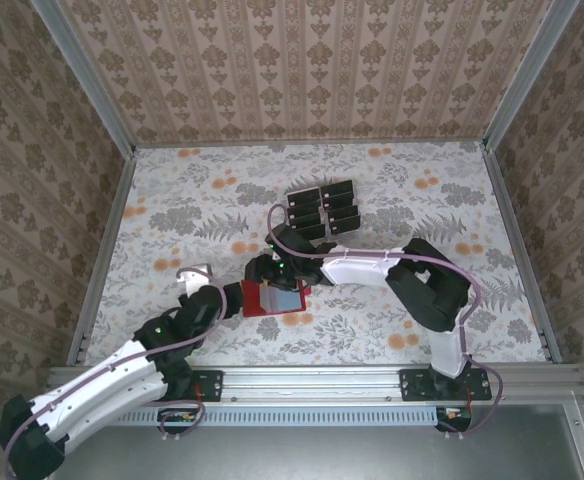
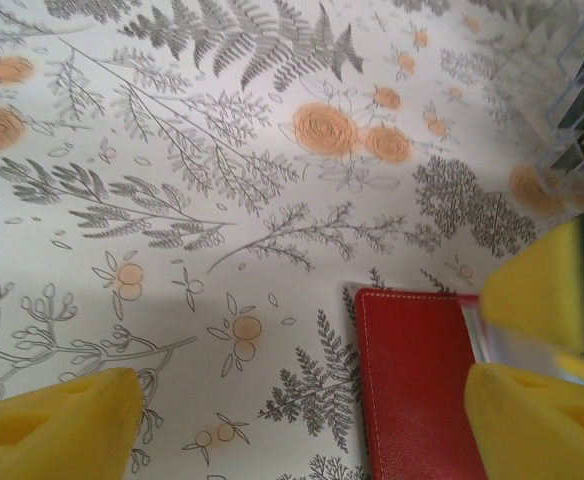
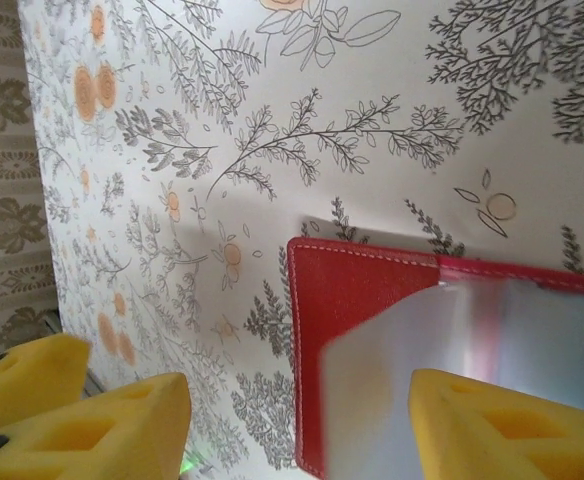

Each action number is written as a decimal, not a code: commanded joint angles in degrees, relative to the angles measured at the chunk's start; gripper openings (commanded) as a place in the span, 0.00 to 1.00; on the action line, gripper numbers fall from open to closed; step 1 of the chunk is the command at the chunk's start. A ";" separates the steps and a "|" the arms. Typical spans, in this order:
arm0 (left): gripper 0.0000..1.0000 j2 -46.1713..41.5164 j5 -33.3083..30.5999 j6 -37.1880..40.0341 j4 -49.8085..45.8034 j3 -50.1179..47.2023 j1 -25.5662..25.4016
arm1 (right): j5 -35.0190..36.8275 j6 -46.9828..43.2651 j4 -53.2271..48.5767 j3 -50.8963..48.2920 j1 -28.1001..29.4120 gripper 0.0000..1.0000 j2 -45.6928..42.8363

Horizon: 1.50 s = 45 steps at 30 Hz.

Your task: Put the credit cards into the card holder

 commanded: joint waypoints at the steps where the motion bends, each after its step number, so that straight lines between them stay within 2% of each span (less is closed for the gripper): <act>1: 0.91 -1.28 -1.38 -0.97 -4.22 2.60 0.79 | -1.39 -0.17 -3.40 2.42 0.62 0.61 2.77; 6: 1.00 -0.21 0.13 -0.69 -4.20 3.25 1.71 | -0.67 -0.35 -4.73 3.64 0.56 0.61 3.77; 13: 1.00 2.73 2.82 -0.55 -3.64 4.87 2.83 | -2.83 -2.18 -5.75 4.99 0.31 0.61 3.21; 22: 1.00 9.21 4.61 2.49 -1.94 10.99 4.22 | -3.90 -9.87 -9.07 4.54 -4.17 0.61 -9.66; 25: 1.00 13.22 6.61 4.21 1.05 13.63 6.05 | -2.63 -12.29 -12.09 2.81 -8.42 0.61 -15.40; 28: 1.00 19.12 9.95 6.56 4.39 17.61 8.88 | -0.02 -14.51 -15.01 0.27 -15.05 0.61 -20.86; 32: 1.00 29.89 16.84 9.80 9.74 24.53 14.46 | 3.31 -16.37 -15.92 -3.64 -26.42 0.63 -26.96; 35: 1.00 38.34 21.13 11.60 14.71 29.82 17.44 | 2.76 -17.03 -13.90 -6.50 -35.10 0.65 -29.69; 40: 1.00 51.43 29.49 9.56 21.80 38.69 21.86 | -0.13 -16.11 -9.85 -8.35 -45.57 0.71 -30.15; 45: 1.00 61.24 35.72 5.13 27.67 45.72 23.41 | -4.98 -12.29 -2.45 -6.96 -49.75 0.71 -22.93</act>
